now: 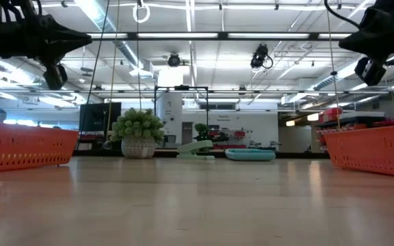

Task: Sort crayons/erasers/pens/pencils in bins
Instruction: Return to Home Position

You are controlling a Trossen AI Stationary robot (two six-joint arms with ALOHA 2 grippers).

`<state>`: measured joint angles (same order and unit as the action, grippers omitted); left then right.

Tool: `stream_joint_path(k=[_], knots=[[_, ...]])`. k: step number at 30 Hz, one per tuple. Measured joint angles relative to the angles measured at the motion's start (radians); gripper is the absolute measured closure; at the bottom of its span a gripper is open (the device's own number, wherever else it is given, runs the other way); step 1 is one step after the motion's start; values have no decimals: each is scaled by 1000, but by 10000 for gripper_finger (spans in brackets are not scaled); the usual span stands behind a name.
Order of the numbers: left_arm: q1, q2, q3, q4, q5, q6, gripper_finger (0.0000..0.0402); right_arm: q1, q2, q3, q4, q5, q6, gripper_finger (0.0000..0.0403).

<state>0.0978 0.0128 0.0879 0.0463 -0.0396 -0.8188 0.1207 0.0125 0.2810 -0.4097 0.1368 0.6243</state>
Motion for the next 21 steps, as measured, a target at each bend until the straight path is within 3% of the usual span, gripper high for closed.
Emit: stream_joint_path(k=[4,9,13,18,21], knots=[[0,0,0,0,0,1,362,0,6,0,0,27,32,386],[0,0,0,1,0,2,365,0,6,-46,57,172,-135,384],[0,0,0,2,0,2,371,0,6,-106,71,288,-158,383],[0,0,0,2,0,2,373,0,9,-206,243,281,-153,382],[0,0,0,2,0,1,367,-2,50,-187,174,310,-246,382]])
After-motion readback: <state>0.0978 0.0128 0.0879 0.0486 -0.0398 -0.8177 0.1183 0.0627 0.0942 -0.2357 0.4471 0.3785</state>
